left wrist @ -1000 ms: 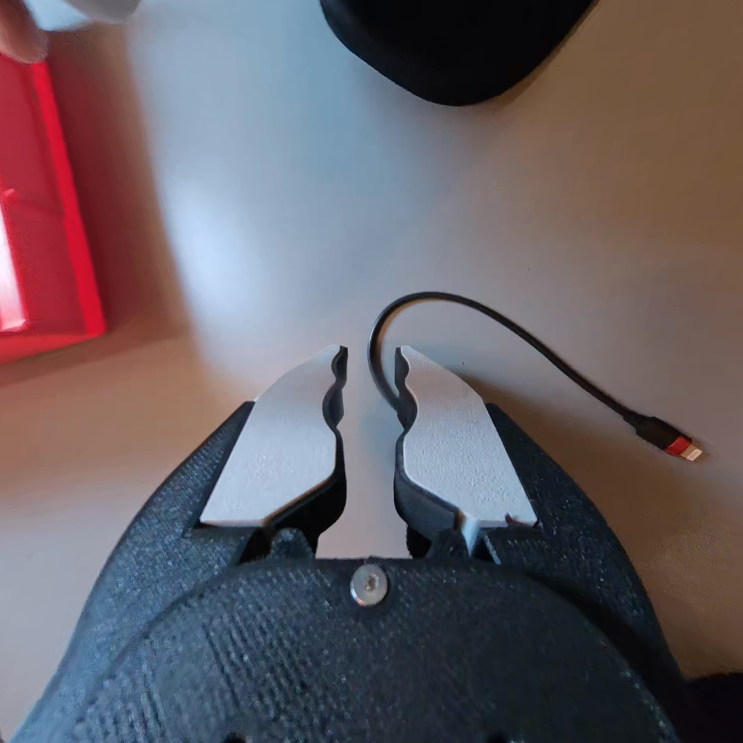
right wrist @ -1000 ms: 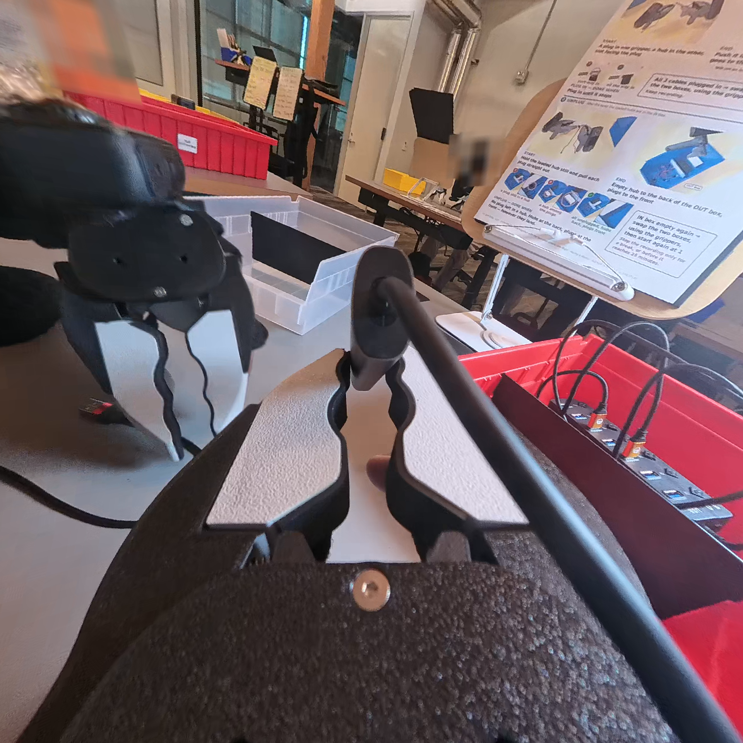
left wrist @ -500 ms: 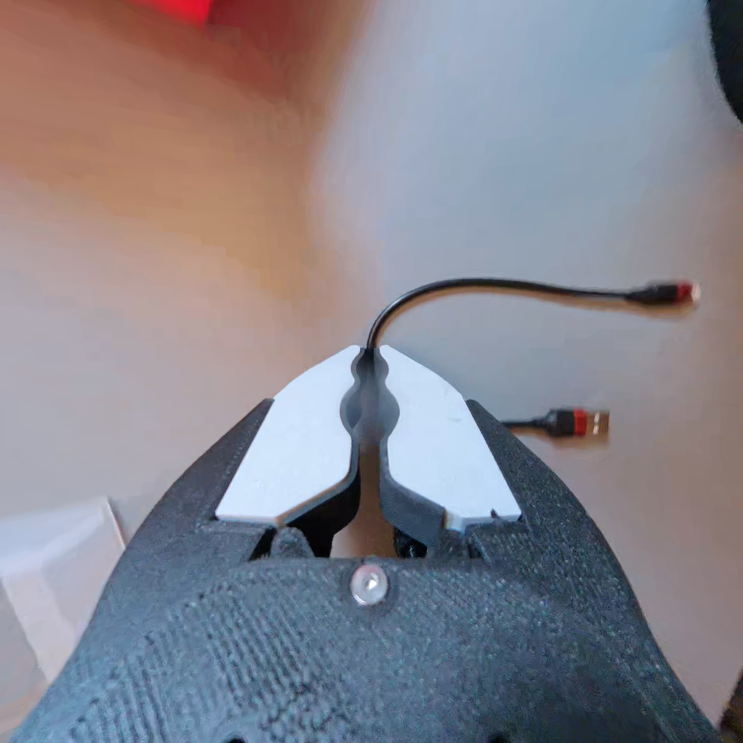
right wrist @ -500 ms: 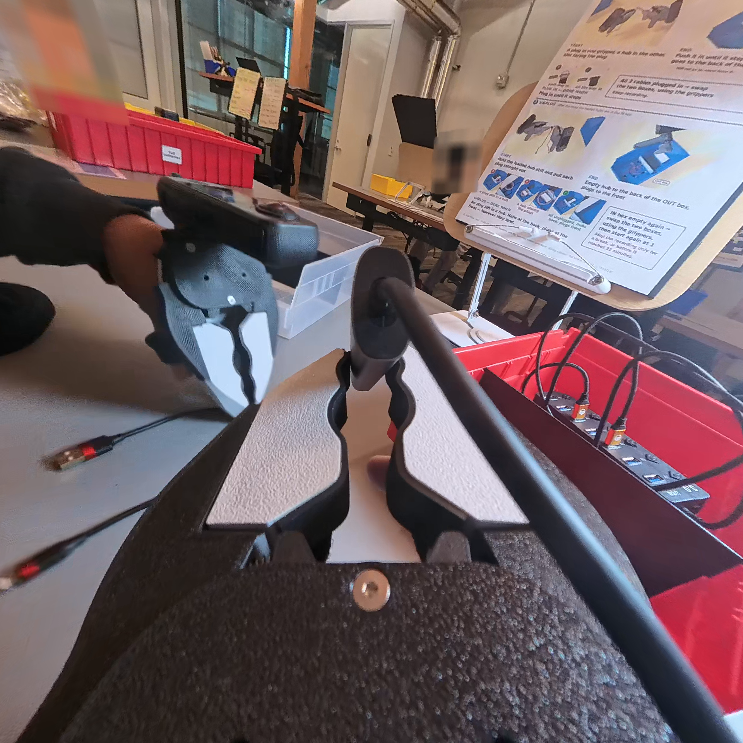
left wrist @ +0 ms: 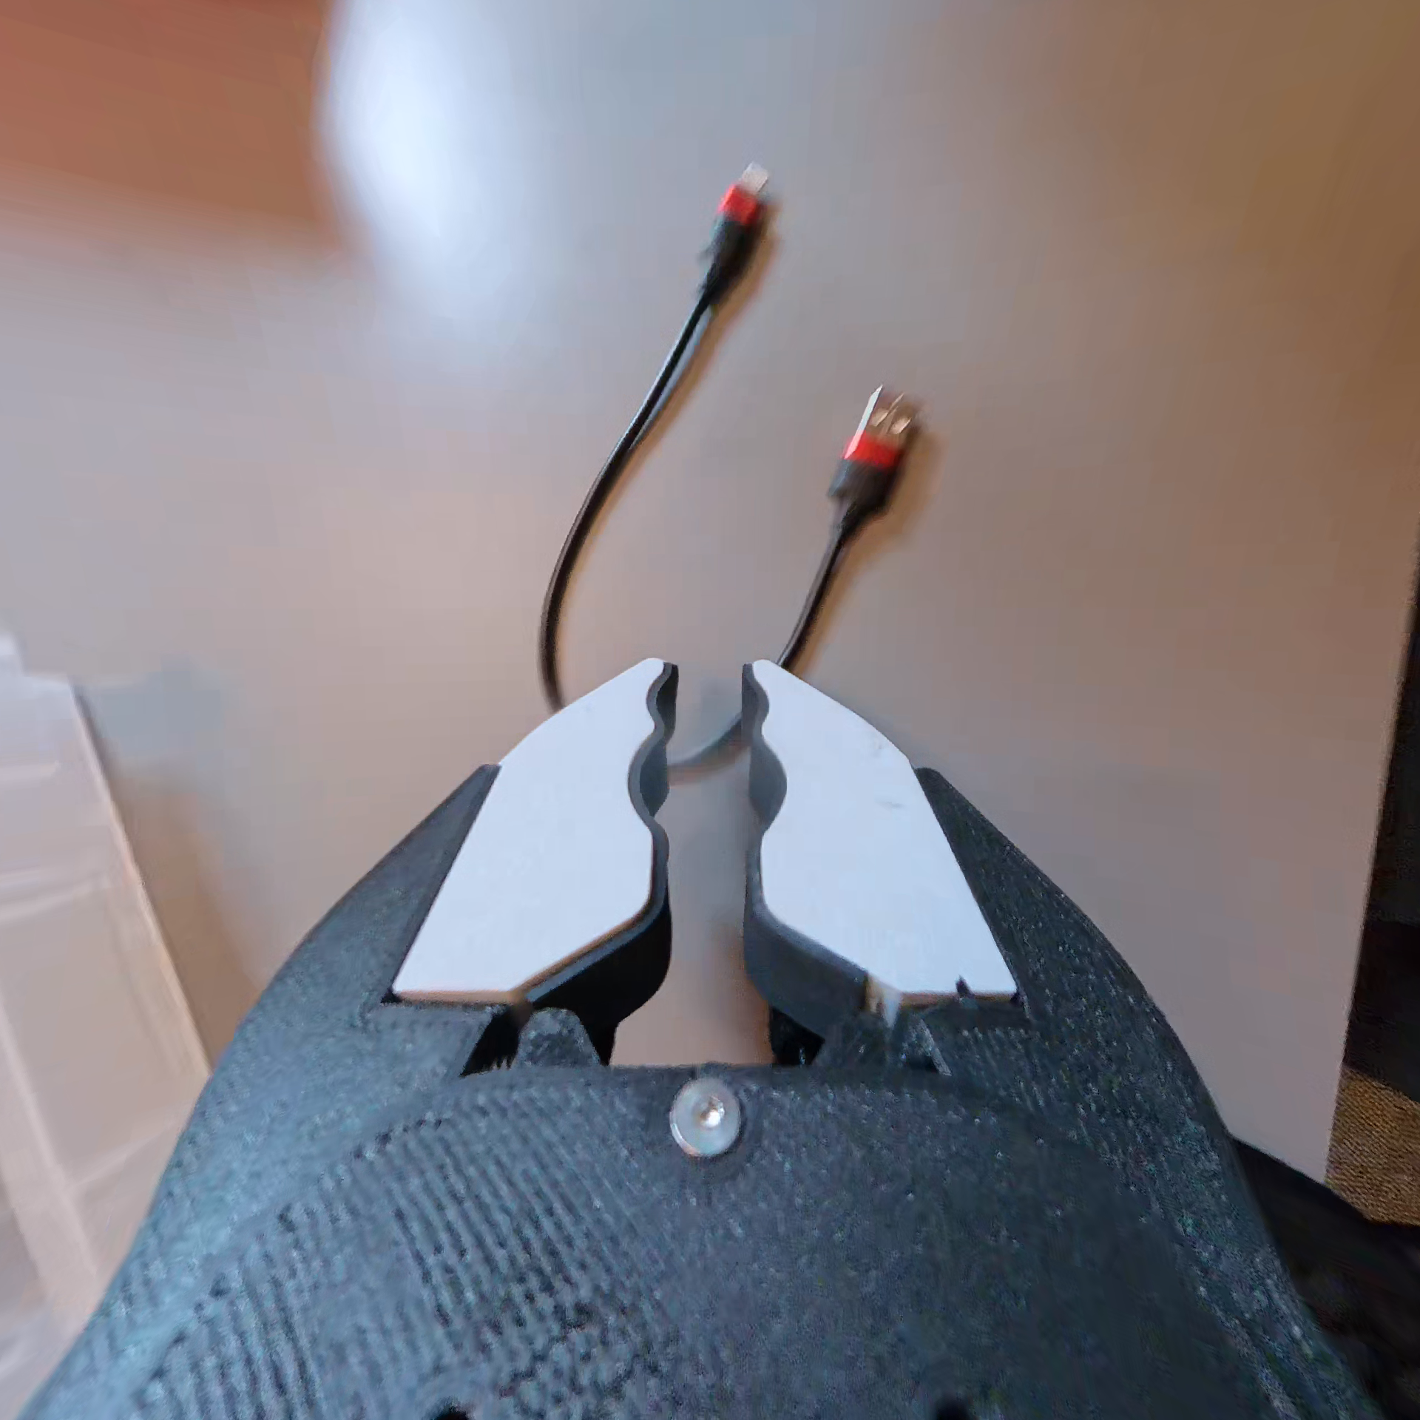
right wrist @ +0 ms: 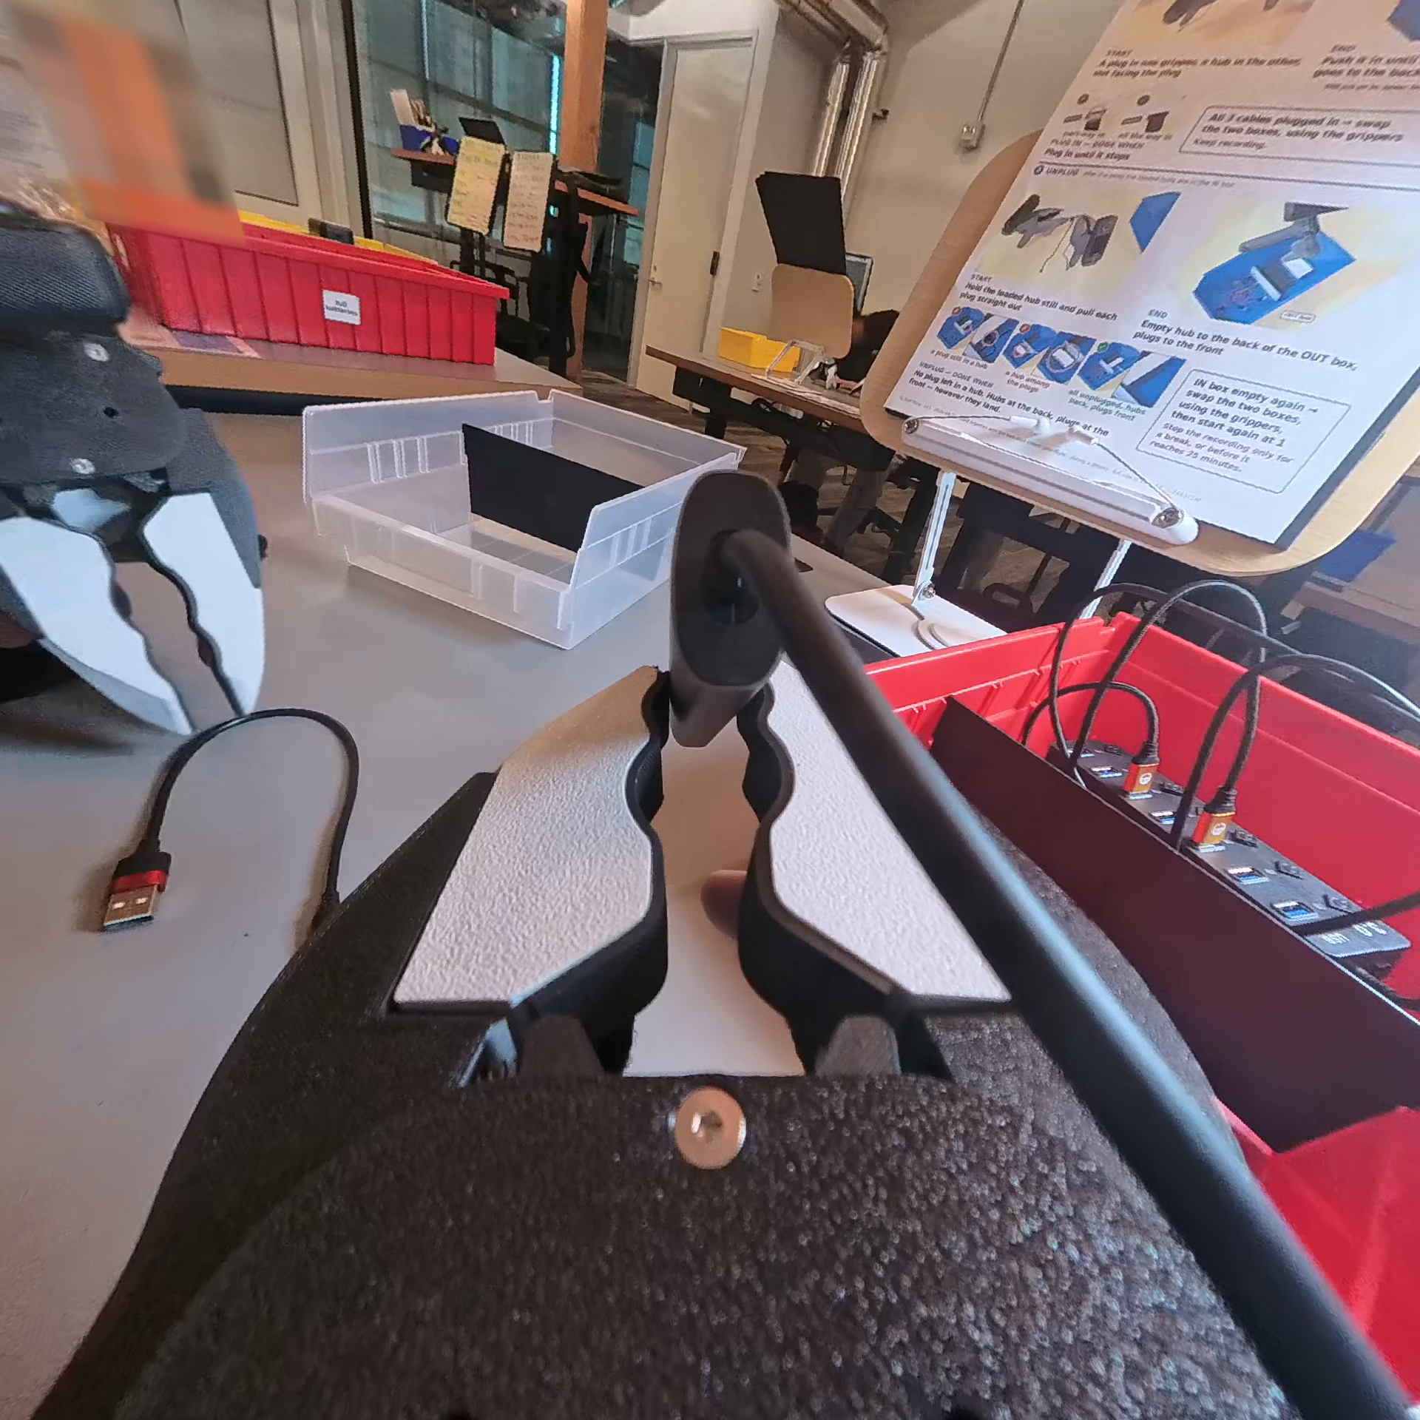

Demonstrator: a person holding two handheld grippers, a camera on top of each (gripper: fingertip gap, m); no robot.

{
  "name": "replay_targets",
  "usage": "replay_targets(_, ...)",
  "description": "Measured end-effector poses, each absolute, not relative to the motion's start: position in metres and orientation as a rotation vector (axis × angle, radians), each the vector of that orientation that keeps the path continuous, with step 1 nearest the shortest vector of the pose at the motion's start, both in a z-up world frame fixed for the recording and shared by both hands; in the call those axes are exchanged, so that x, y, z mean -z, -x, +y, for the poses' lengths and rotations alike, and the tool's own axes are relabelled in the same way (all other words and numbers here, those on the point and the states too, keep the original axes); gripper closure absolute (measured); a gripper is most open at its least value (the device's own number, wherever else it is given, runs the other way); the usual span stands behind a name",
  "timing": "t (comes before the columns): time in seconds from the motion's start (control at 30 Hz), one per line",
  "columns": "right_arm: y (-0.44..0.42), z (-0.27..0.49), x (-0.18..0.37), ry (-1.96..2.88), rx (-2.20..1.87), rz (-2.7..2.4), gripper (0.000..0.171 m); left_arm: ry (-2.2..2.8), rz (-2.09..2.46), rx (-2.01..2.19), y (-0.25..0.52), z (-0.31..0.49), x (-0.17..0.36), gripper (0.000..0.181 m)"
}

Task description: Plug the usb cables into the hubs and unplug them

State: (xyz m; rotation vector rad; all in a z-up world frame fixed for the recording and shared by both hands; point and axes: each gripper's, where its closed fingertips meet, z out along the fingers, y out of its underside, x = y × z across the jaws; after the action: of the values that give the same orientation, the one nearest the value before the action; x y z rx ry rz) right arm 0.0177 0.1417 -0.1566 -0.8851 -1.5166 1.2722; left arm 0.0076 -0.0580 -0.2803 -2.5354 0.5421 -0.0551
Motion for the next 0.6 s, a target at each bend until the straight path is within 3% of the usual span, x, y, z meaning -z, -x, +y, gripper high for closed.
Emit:
replay_targets(0.03,-0.018,0.142,0.157,0.886,-1.272,-1.515,0.154,2.51,0.571,0.095,-0.016,-0.053,0.279,0.164)
replay_targets(0.27,-0.019,0.141,0.157,0.877,-1.261,-1.528,0.155,2.481,0.782,0.264,-0.053,-0.034,0.291,0.151)
replay_targets(0.4,-0.02,0.14,0.156,0.862,-1.258,-1.532,0.154,2.505,0.855,0.242,-0.056,-0.034,0.297,0.159)
replay_targets(0.47,-0.021,0.139,0.154,0.85,-1.266,-1.531,0.154,2.5,0.846,0.214,-0.055,-0.032,0.297,0.172)
replay_targets(0.6,-0.029,0.129,0.147,0.761,-1.345,-1.532,0.154,2.511,0.713,0.128,-0.044,-0.023,0.296,0.175)
